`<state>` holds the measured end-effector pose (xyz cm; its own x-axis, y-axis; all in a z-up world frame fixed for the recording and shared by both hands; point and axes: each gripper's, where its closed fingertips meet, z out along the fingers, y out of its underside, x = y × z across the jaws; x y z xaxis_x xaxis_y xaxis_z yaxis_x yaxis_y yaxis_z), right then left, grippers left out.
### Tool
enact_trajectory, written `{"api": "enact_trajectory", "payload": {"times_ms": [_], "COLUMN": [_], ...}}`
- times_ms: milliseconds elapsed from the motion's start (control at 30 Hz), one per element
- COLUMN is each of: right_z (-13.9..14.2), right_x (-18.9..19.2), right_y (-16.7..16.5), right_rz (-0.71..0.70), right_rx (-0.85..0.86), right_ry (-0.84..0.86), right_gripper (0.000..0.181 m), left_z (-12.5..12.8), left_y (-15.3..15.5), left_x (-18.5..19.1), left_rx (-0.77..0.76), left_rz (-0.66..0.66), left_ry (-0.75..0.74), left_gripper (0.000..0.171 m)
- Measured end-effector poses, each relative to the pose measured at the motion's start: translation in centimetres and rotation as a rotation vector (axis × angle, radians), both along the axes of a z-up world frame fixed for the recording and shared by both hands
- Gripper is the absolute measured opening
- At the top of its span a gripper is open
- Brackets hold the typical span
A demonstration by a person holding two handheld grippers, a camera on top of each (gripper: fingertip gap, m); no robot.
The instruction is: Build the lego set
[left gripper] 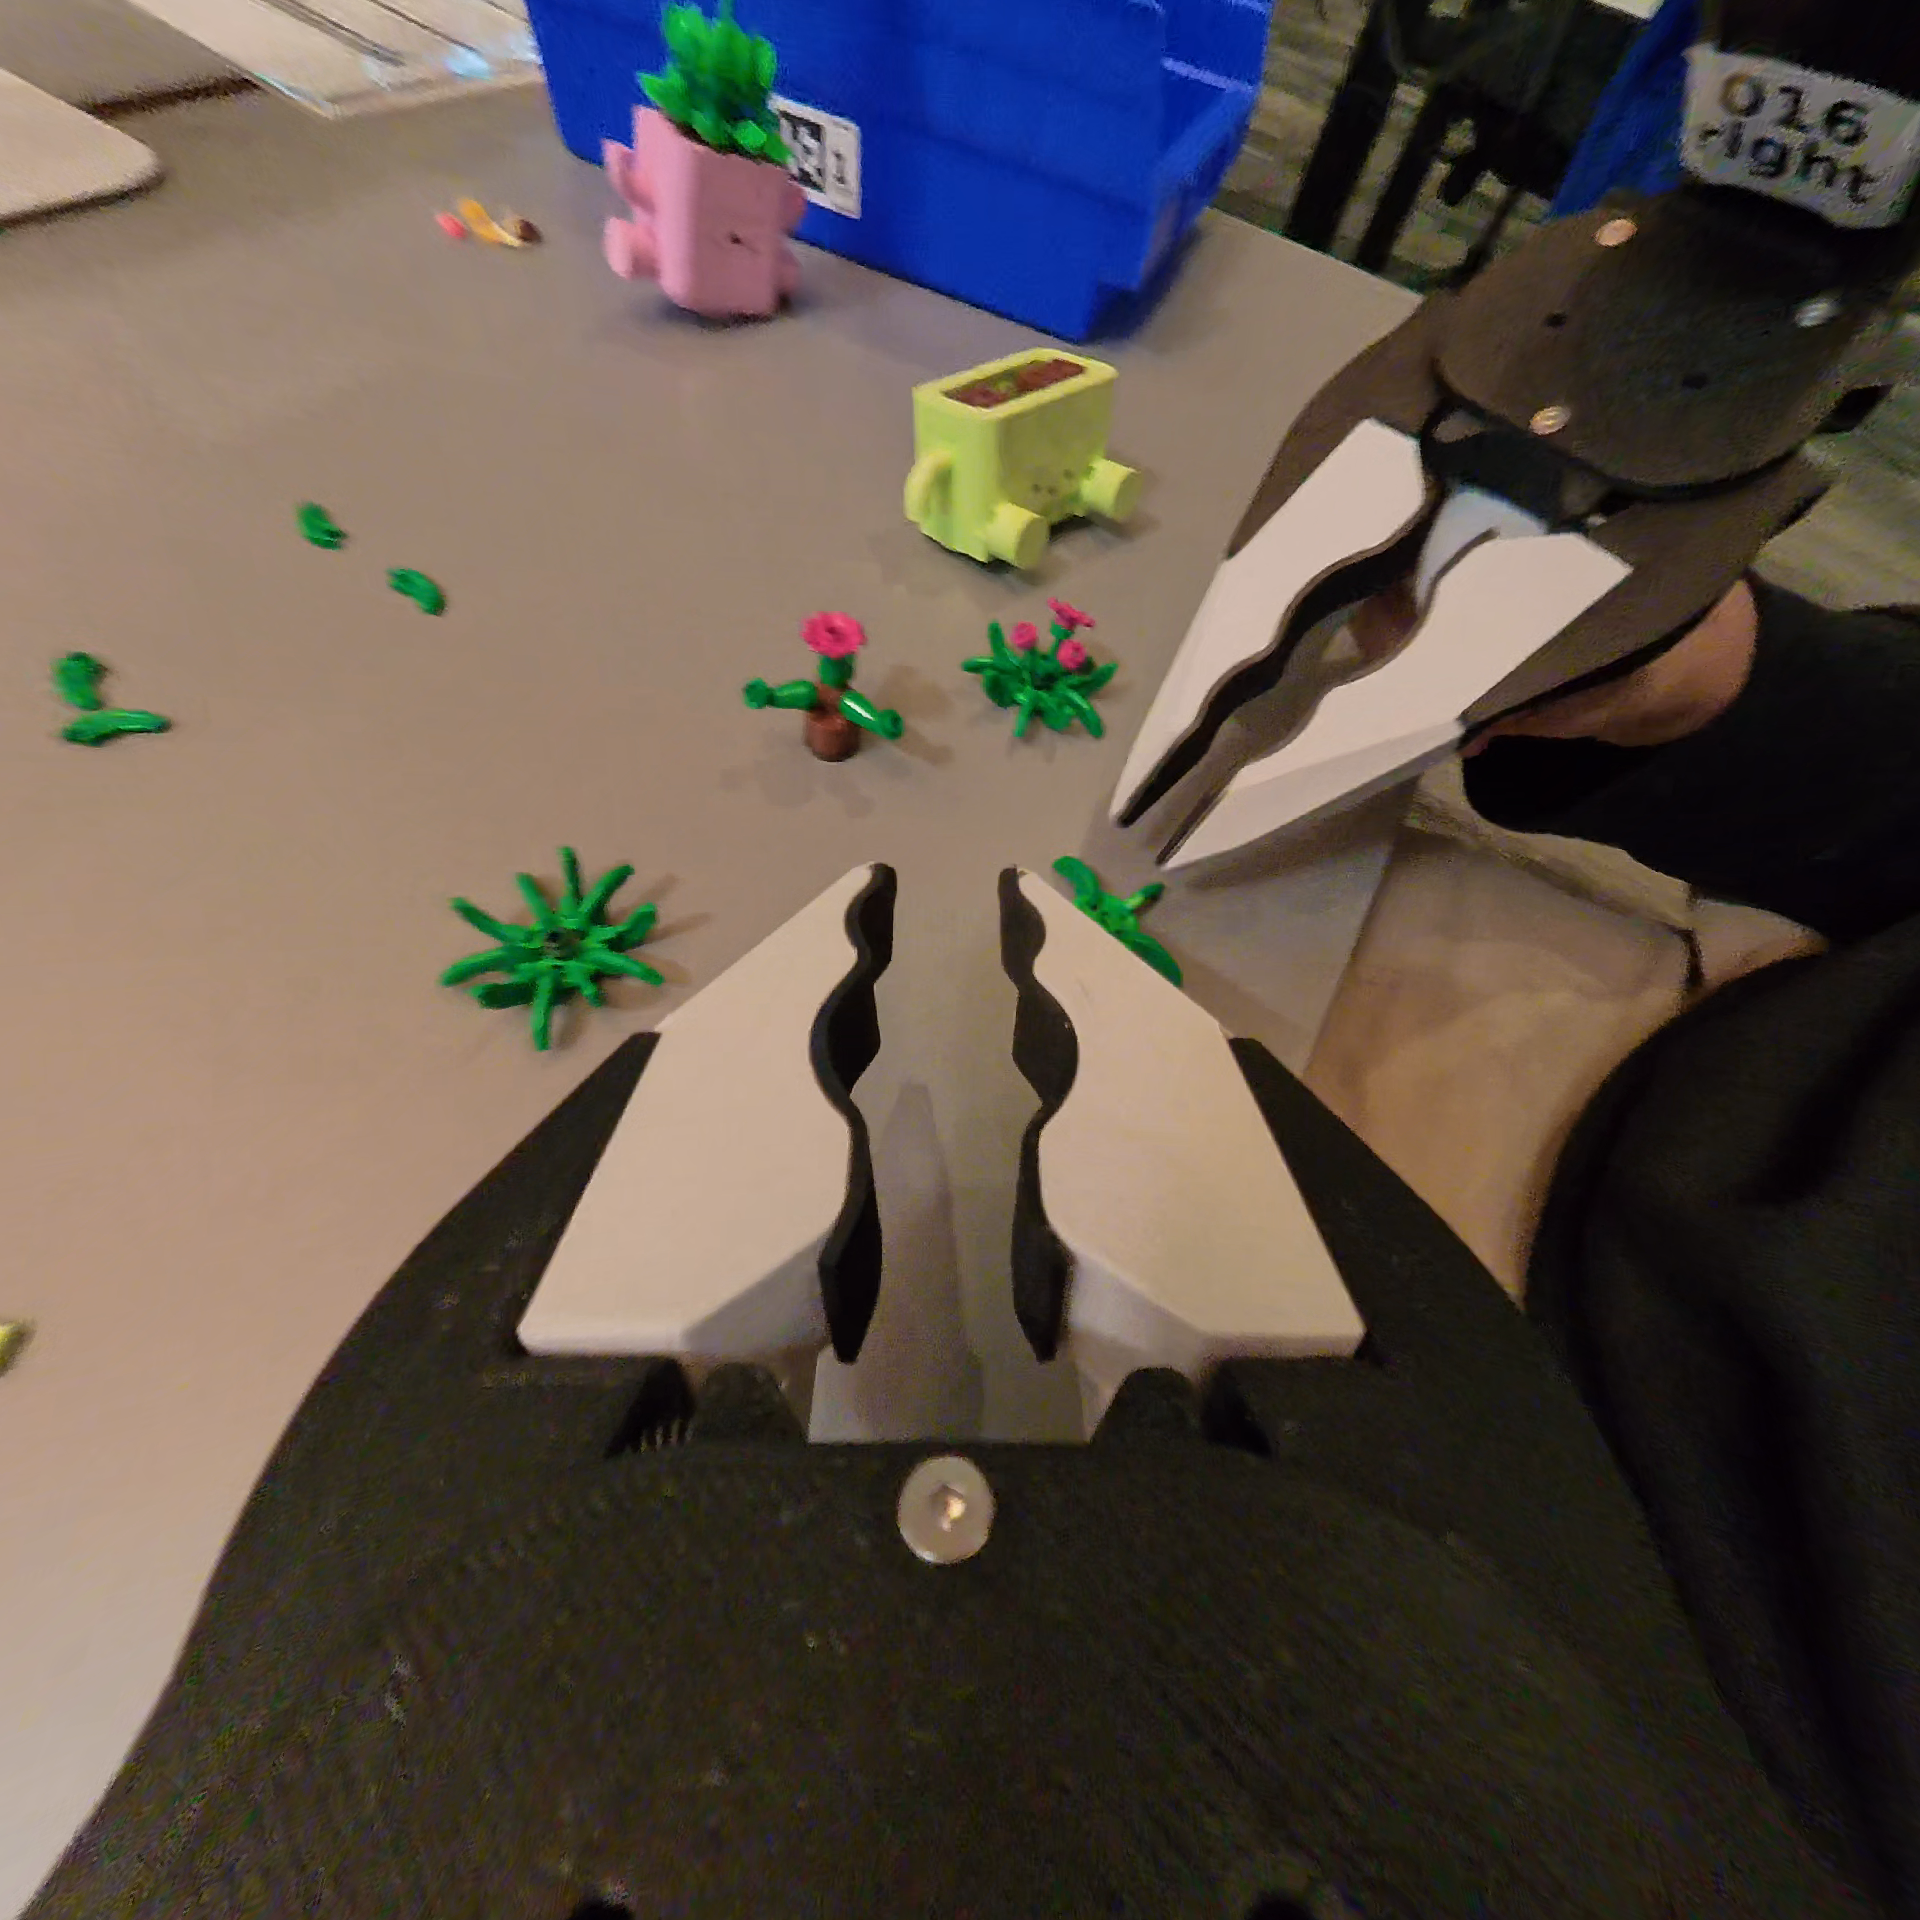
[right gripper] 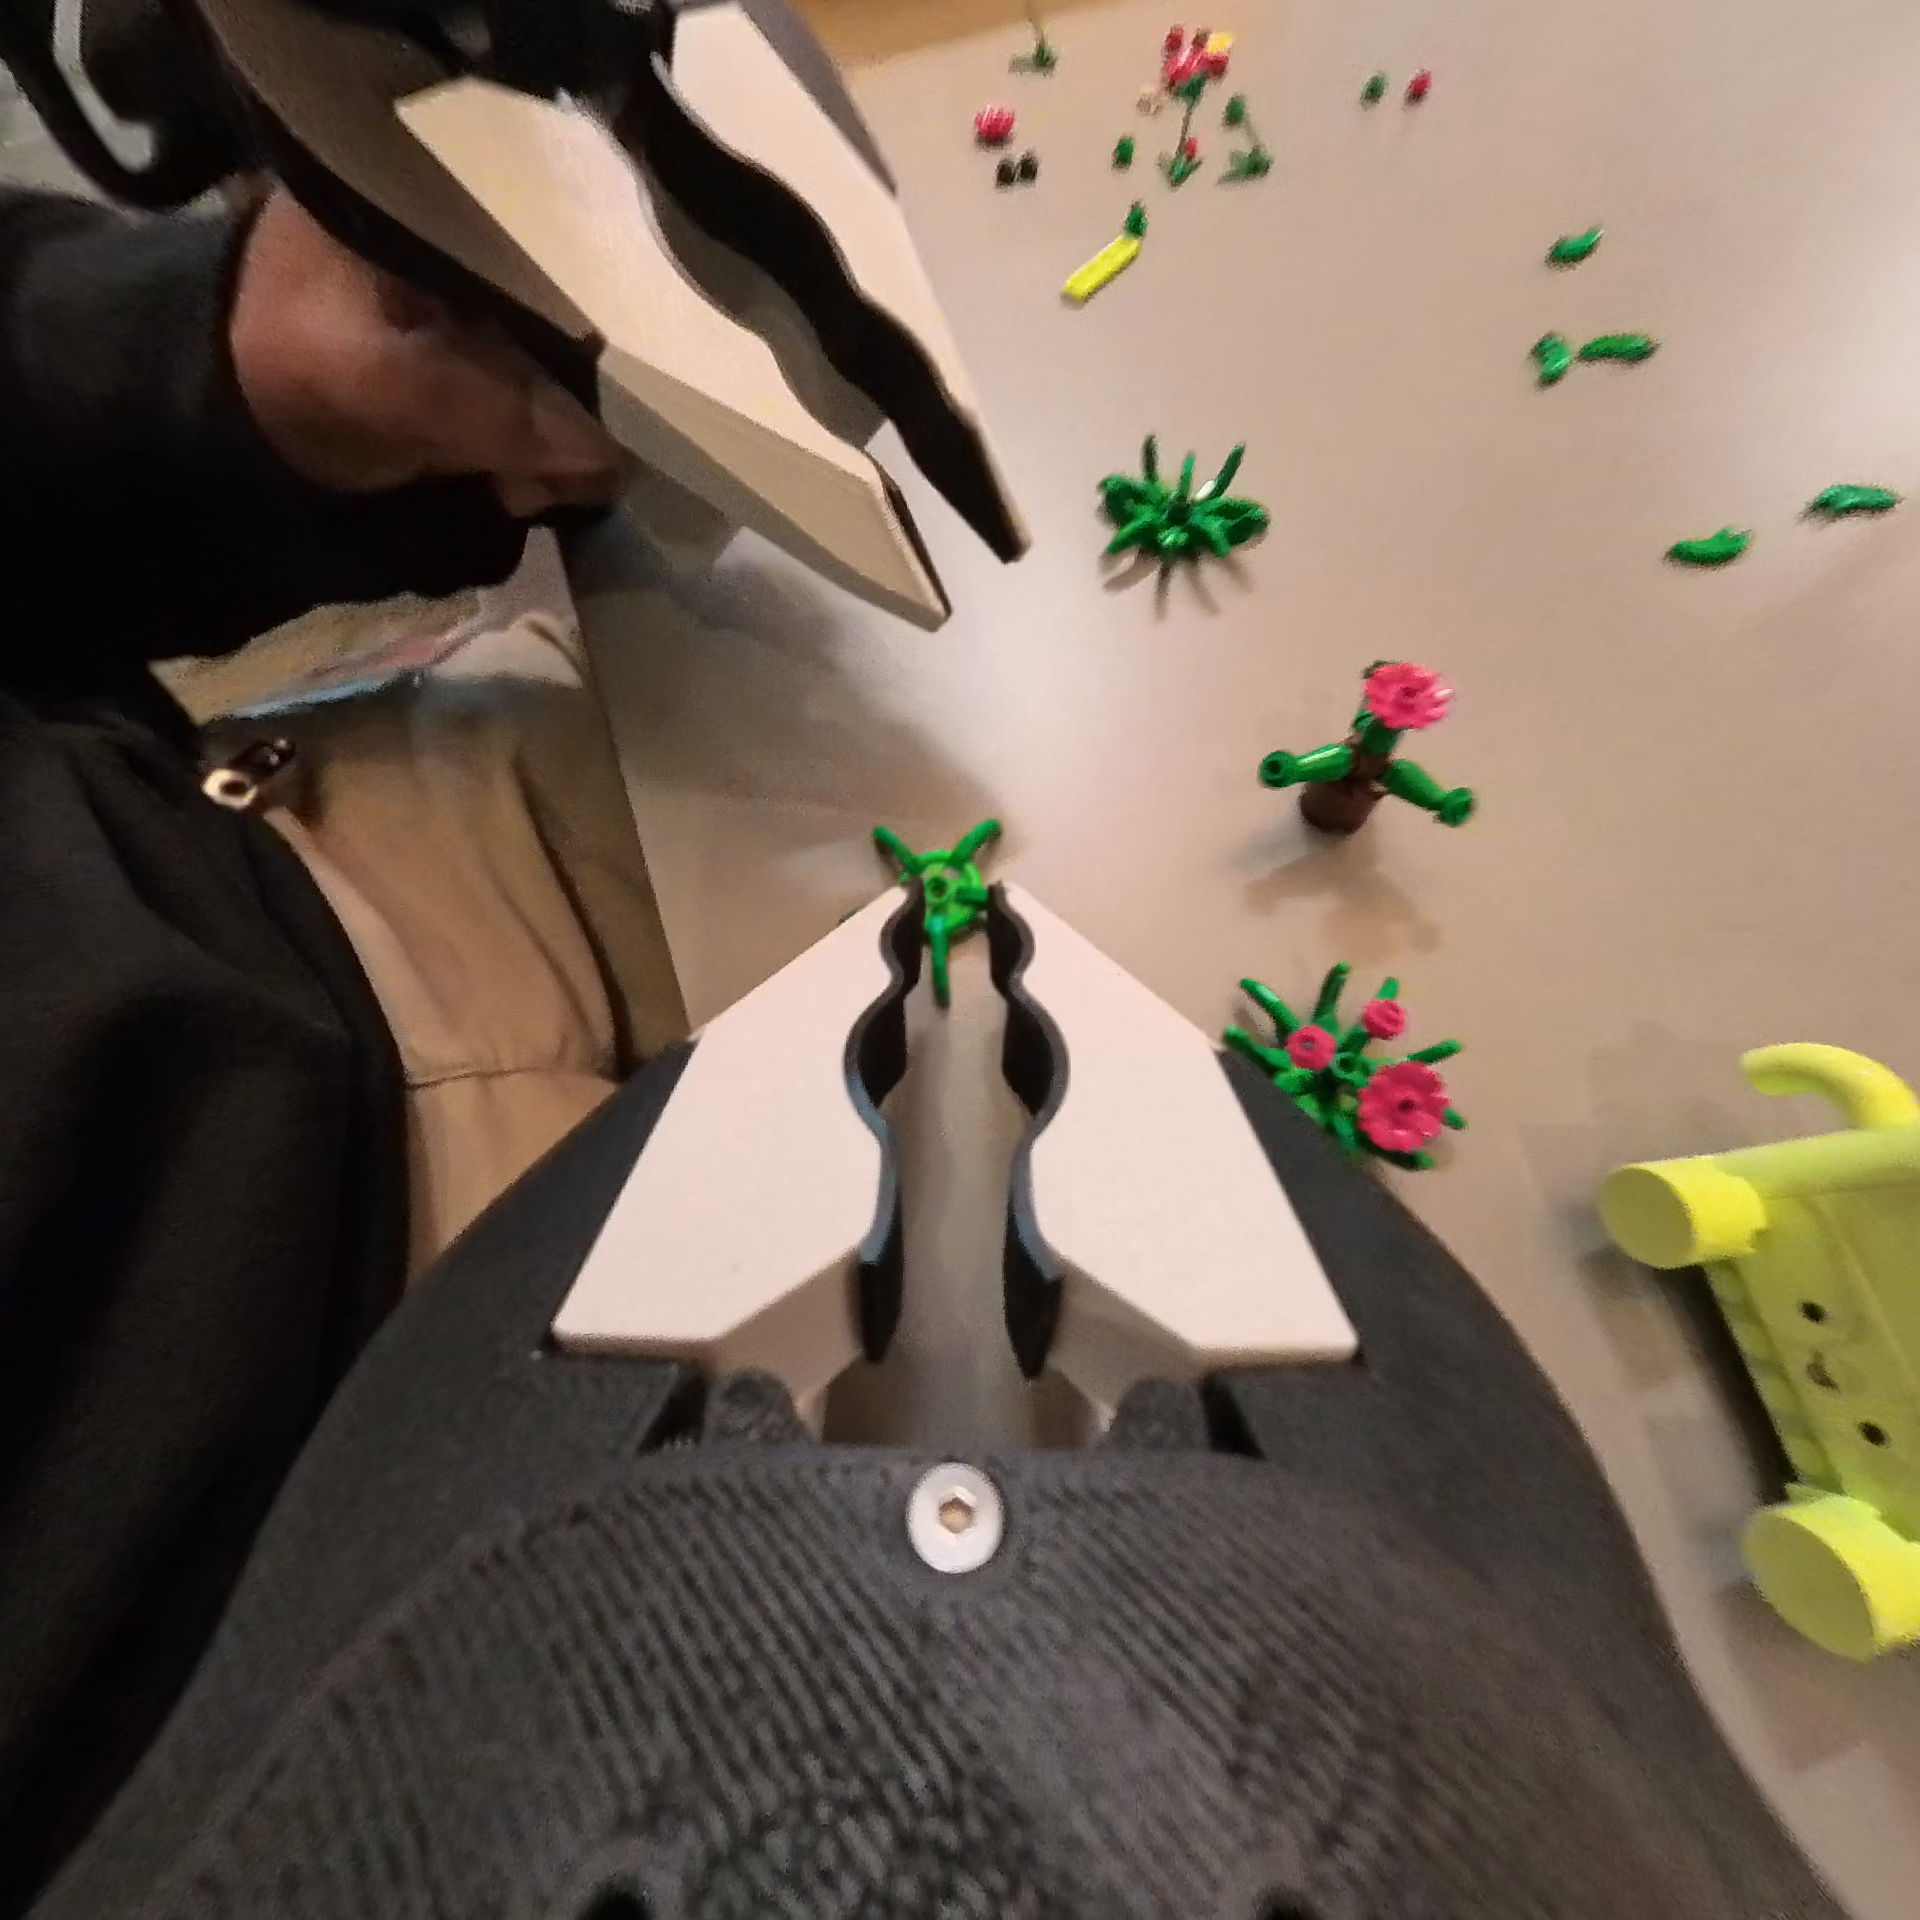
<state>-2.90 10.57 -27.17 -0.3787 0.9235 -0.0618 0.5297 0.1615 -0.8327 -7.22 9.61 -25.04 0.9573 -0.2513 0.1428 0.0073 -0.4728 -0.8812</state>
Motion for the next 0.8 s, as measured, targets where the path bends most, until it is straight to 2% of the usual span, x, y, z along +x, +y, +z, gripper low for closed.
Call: {"api": "enact_trajectory", "payload": {"times_ms": [200, 533, 800], "right_z": [2.8, 1.6, 1.7], "right_x": [-0.2, -0.5, -0.4], "right_y": [1.9, 1.6, 1.7], "right_rz": [-0.091, -0.085, -0.086], "right_rx": [-0.036, 0.022, 0.012], "right_ry": [0.172, 0.115, 0.120], "right_gripper": [0.006, 0.005, 0.004], "left_z": [-0.2, -0.9, -1.1], "left_y": [0.1, 0.2, 0.2], "left_x": [-0.5, -0.1, 0.0], "left_rx": [-0.014, -0.051, -0.062], "left_rz": [0.012, -0.003, -0.007], "left_ry": [-0.010, 0.031, 0.047], "left_gripper": [0.019, 0.018, 0.016]}}
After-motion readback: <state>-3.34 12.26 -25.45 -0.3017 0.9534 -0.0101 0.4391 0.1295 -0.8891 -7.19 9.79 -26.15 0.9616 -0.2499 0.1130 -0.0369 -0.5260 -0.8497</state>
